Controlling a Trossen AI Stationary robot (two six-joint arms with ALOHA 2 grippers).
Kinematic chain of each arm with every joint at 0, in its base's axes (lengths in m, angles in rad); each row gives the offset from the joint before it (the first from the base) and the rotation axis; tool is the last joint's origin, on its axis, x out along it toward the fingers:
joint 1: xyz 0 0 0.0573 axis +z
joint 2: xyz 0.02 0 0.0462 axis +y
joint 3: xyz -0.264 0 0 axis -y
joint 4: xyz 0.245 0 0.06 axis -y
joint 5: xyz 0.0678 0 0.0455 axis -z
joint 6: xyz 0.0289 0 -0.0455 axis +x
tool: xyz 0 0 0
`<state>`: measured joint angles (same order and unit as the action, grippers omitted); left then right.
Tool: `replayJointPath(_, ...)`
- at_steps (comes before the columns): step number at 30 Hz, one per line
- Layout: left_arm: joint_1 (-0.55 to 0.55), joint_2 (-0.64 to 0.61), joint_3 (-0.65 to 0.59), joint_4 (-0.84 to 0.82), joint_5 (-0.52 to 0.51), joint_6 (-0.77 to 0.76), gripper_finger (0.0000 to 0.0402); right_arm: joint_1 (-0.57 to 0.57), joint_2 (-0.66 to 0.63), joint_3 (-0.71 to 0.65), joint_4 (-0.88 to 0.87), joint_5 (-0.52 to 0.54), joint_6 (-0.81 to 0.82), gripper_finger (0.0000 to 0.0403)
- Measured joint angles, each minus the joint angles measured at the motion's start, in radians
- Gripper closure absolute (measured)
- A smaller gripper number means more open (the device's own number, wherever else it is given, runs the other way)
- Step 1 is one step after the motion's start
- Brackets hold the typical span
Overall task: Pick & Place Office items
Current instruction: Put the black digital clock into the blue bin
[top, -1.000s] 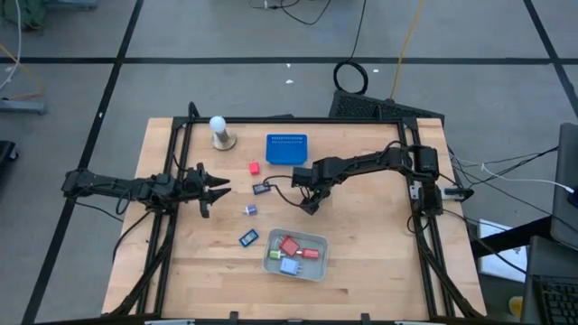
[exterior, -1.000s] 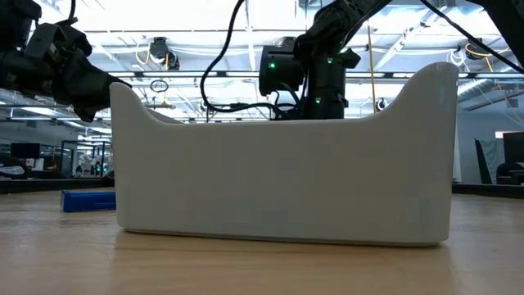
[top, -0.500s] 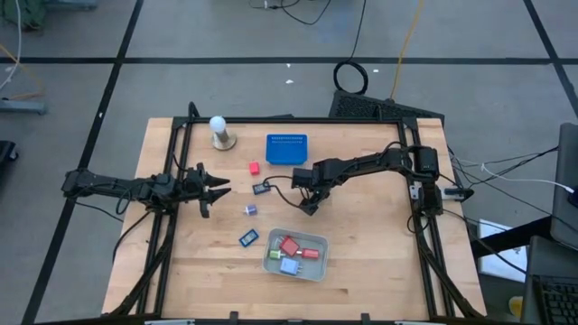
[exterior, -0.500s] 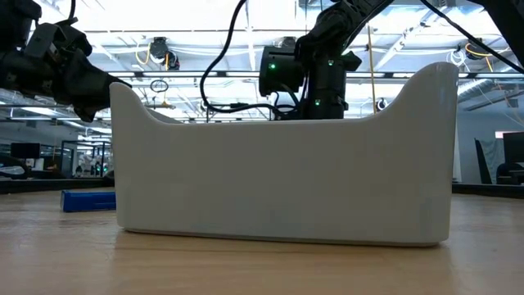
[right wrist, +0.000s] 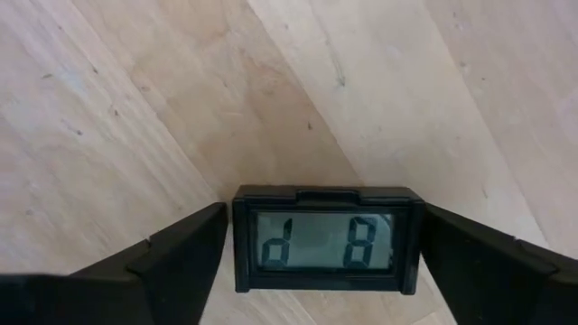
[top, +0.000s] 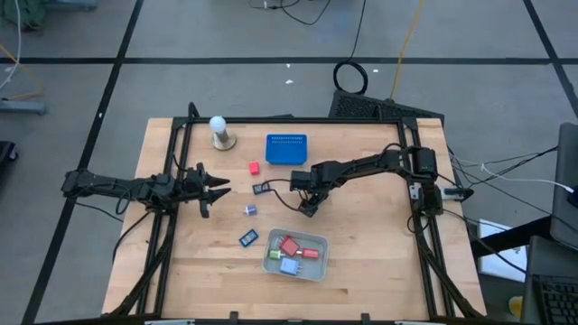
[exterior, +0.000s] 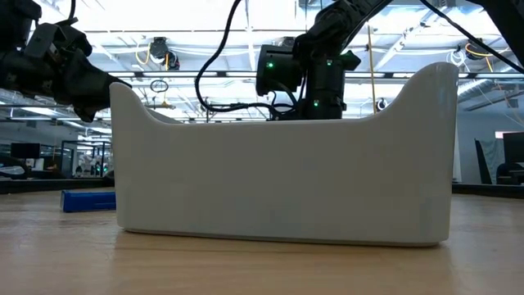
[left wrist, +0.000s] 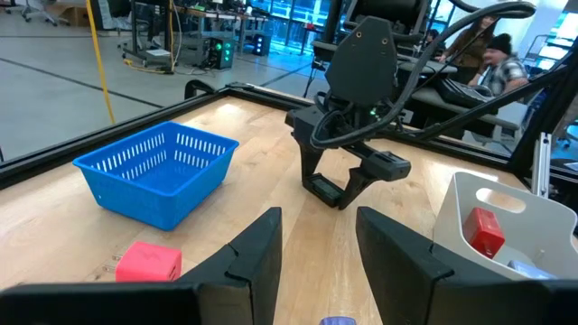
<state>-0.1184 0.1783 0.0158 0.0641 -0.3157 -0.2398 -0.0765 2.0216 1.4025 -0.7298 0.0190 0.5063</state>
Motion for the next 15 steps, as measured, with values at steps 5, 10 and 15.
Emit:
replayJointPath(5,0.0,0.0,0.0,0.0,0.0,0.0,0.0256,0.0,0.002,0.0,-0.006,0.002,-0.007,0.011)
replayJointPath(10,0.0,0.0,0.0,0.0,0.0,0.0,0.0256,0.0,0.003,-0.001,-0.01,0.006,-0.007,0.0122)
replayJointPath(15,0.0,0.0,0.0,0.0,0.0,0.0,0.0256,0.0,-0.006,-0.002,-0.011,0.017,-0.002,0.0122)
